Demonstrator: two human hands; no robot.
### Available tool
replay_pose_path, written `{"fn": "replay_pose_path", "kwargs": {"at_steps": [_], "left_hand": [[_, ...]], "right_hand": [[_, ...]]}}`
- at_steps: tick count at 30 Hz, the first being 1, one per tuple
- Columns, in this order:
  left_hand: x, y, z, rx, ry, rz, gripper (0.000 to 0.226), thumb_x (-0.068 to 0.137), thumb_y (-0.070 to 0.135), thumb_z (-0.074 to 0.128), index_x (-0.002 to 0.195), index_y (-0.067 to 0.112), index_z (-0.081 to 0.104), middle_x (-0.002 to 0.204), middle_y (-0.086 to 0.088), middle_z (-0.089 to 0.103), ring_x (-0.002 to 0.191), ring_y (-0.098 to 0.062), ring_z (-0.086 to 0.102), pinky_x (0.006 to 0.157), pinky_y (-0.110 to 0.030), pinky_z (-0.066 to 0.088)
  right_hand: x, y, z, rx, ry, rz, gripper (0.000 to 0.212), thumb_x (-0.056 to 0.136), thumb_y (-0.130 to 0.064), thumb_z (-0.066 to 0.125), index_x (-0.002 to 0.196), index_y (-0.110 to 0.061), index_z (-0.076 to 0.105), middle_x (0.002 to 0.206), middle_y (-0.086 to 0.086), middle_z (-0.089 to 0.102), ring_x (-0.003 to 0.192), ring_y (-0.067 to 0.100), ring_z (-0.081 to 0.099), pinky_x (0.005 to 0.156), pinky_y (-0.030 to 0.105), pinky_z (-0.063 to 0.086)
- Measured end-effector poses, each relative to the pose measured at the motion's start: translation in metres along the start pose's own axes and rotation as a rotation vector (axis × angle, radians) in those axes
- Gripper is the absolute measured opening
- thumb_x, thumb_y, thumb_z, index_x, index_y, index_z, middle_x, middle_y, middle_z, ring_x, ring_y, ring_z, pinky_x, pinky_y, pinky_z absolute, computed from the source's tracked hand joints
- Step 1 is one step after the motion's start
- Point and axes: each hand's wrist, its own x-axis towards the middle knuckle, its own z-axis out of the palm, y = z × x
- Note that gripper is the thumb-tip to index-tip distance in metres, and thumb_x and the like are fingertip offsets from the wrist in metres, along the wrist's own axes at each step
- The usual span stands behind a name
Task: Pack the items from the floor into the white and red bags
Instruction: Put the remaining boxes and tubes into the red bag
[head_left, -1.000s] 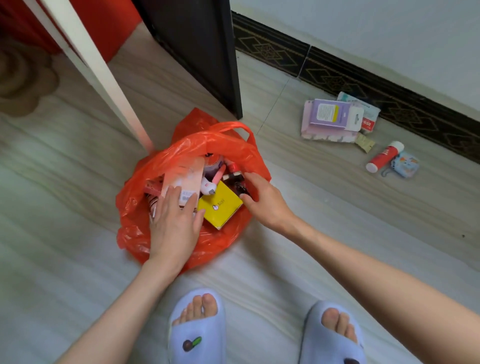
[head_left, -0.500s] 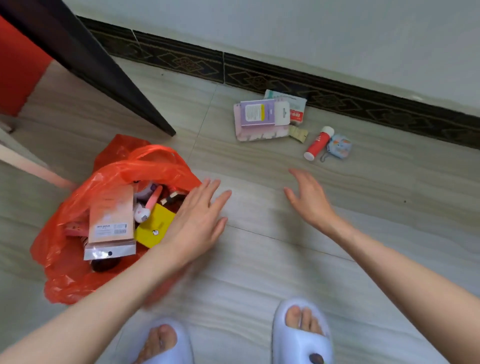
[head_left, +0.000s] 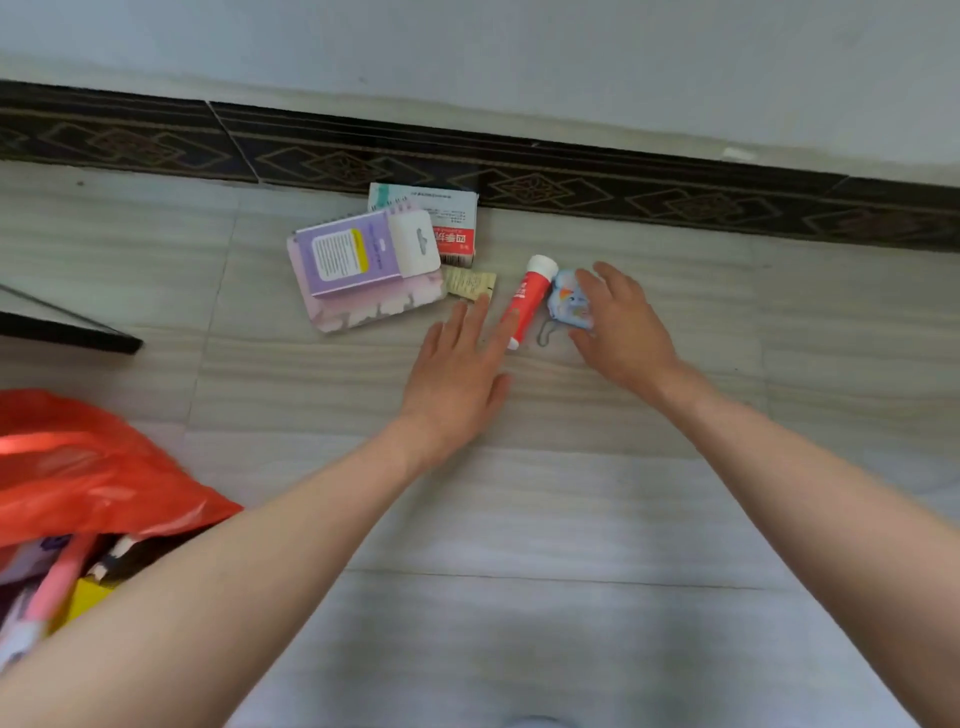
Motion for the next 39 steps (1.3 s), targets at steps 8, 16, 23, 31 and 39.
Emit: {"fn": "replay_pose_path", "kwargs": {"at_steps": [8,16,23,31,39], "left_hand": [[0.036,0.009,0.020,-0.069,0.255,-0.080,0.053,0.084,0.028,0.061,0.131,0.011,0.046,0.112,-0.018,0.058,0.101,-0.036,0.052,0.082,-0.044,0.038],[-0.003,-0.017,0.000,-0.337,0.229,-0.165,0.039,0.088,0.012,0.053,0.126,0.012,0.052,0.104,-0.020,0.053,0.102,-0.035,0.046,0.086,-0.039,0.038],[-0.101,-0.060,-0.047,-0.302,0.249,-0.148,0.038,0.080,0.004,0.062,0.118,0.009,0.061,0.095,-0.020,0.062,0.094,-0.037,0.053,0.078,-0.028,0.033],[-0.250,-0.099,-0.070,-0.256,0.439,-0.351,0.033,0.072,0.004,0.069,0.105,0.008,0.067,0.080,-0.005,0.063,0.077,-0.028,0.054,0.075,-0.021,0.033],[-0.360,-0.109,-0.066,-0.384,0.678,-0.691,0.030,0.076,0.002,0.069,0.103,0.014,0.066,0.091,0.001,0.065,0.084,-0.011,0.048,0.077,-0.019,0.038]], "right_hand": [[0.011,0.004,0.013,0.043,-0.006,0.042,0.064,0.080,-0.016,0.064,0.135,-0.001,0.035,0.131,0.023,0.037,0.118,0.039,0.040,0.101,0.038,0.032],[-0.008,-0.031,0.026,0.104,0.031,0.107,0.049,0.084,-0.017,0.056,0.127,0.003,0.042,0.123,0.026,0.044,0.112,0.040,0.041,0.096,0.039,0.031],[-0.067,-0.101,0.020,0.304,-0.057,0.019,0.053,0.079,-0.023,0.059,0.125,0.000,0.047,0.118,0.023,0.049,0.112,0.037,0.046,0.094,0.033,0.032],[-0.145,-0.206,0.018,0.425,-0.154,-0.200,0.047,0.078,-0.016,0.064,0.122,-0.005,0.052,0.115,0.015,0.053,0.113,0.030,0.046,0.096,0.026,0.032],[-0.172,-0.285,0.029,0.355,-0.333,-0.349,0.048,0.082,-0.027,0.059,0.126,-0.013,0.044,0.124,0.010,0.050,0.119,0.026,0.043,0.099,0.031,0.035]]}}
